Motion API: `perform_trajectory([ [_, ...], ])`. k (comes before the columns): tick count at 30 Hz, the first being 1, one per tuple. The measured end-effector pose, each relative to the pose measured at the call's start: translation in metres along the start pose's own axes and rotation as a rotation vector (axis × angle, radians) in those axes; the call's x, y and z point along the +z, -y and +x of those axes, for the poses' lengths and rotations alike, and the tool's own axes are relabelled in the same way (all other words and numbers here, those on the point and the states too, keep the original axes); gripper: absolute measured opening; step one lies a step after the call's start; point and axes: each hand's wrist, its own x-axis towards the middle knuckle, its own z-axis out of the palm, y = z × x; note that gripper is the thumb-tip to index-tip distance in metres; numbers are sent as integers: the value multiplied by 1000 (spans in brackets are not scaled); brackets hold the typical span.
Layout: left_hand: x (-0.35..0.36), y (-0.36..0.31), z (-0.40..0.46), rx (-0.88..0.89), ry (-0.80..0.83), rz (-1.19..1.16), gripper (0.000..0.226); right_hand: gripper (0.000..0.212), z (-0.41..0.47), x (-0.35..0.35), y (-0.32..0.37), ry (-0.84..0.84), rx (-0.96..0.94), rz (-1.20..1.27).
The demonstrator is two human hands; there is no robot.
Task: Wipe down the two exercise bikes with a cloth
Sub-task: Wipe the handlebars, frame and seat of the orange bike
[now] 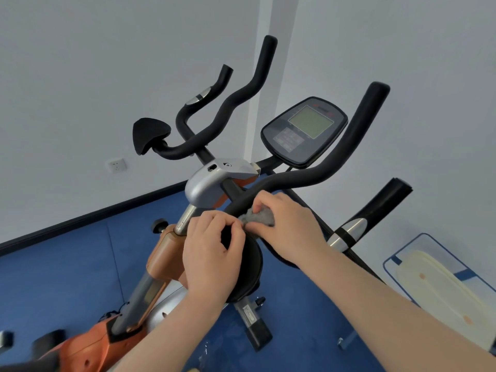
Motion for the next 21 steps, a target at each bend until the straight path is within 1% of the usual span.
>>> perform_trajectory([
  [2, 0, 1, 0, -1, 4, -4, 12, 22, 3, 8, 8, -58, 4, 18],
  [4, 0, 1, 0, -4, 13, -5, 12, 22, -1, 10, 8, -48, -23, 4],
  [6, 0, 1, 0, -1, 18, -7, 11, 24, -6, -2, -3, 72, -39, -37],
  [8, 0, 1, 0, 2, 11, -10, 11, 27, -7, -17, -11, 209, -11, -62],
  [9, 0, 1, 0, 2, 3, -12, 11, 27, -5, -20, -10, 228, -3, -53],
  [10, 0, 1, 0, 2, -1, -14, 11, 25, -4, -19, -6, 206, -3, -42],
  [12, 0, 1, -1, 2, 5, -12, 12, 20, -8, -9, 3, 93, -14, -69],
  [14, -1, 1, -1, 0, 13, -9, 12, 15, -24, 1, 7, 8, -65, -162],
  [16, -1, 0, -2, -16, 30, -8, 12, 14, -44, -3, 0, -2, -141, -259],
  [19, -1, 0, -2, -30, 42, 3, 13, 19, -65, -24, -19, 86, -277, -304],
  [21, -1, 0, -3, -35, 38, 9, 14, 15, -69, -44, -31, 167, -370, -307],
])
